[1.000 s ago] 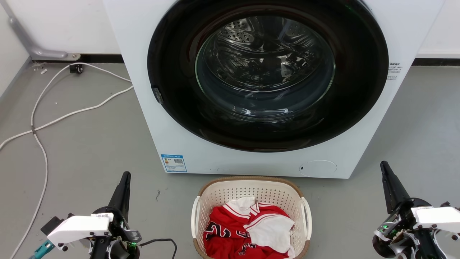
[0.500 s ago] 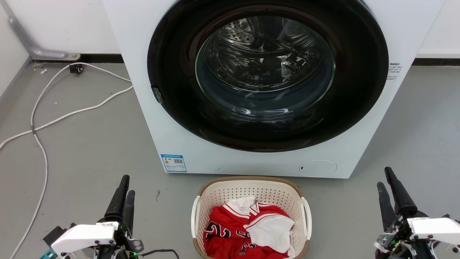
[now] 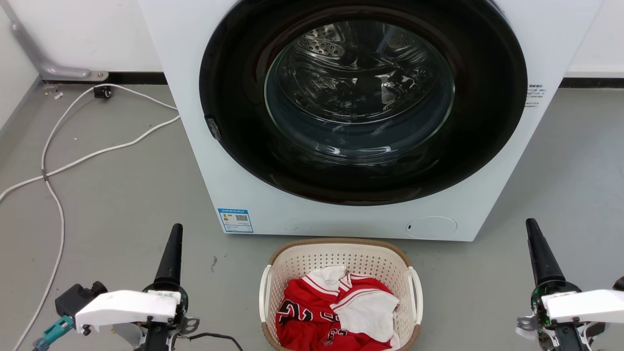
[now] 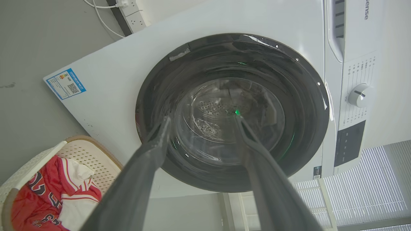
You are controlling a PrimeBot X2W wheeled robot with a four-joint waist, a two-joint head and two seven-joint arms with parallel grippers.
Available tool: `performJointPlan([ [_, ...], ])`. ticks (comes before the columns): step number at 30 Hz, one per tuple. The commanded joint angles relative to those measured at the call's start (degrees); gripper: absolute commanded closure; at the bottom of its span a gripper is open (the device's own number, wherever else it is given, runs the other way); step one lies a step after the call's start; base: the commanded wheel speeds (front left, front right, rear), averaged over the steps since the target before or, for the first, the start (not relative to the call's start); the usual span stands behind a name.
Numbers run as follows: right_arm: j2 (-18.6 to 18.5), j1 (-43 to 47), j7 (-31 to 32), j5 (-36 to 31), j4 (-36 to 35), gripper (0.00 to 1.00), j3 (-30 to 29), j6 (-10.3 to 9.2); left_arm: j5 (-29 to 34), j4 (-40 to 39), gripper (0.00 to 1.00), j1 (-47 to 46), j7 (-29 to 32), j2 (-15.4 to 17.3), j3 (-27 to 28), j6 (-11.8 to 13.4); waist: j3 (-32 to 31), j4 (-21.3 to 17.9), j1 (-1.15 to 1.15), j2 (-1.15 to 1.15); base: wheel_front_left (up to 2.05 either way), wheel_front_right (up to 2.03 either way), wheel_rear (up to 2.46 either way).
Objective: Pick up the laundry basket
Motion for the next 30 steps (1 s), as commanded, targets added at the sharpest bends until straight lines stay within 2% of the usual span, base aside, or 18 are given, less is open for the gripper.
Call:
performJointPlan([
  [1,-0.19,-0.47,-0.62,-2.66,-1.78,0.00,0.24,0.01,2.08,-1.55,0.00,-0.47,-0.52,0.17,-0.48,0.39,0.01,0.01,0.00,0.00,0.00,0.00,0.00],
  [15,-0.19,1.42,-3.72,-21.79,-6.05,0.00,2.36,0.01,17.00,-4.54,0.00,0.16,-3.61,0.17,-4.01,2.65,0.17,0.05,0.00,0.00,0.00,0.00,0.00],
  [30,-0.19,3.06,-6.64,-35.19,-7.71,0.00,3.00,0.01,28.28,-6.16,0.00,1.01,-6.47,0.18,-5.86,3.80,0.44,0.04,0.00,0.00,0.00,0.00,0.00],
])
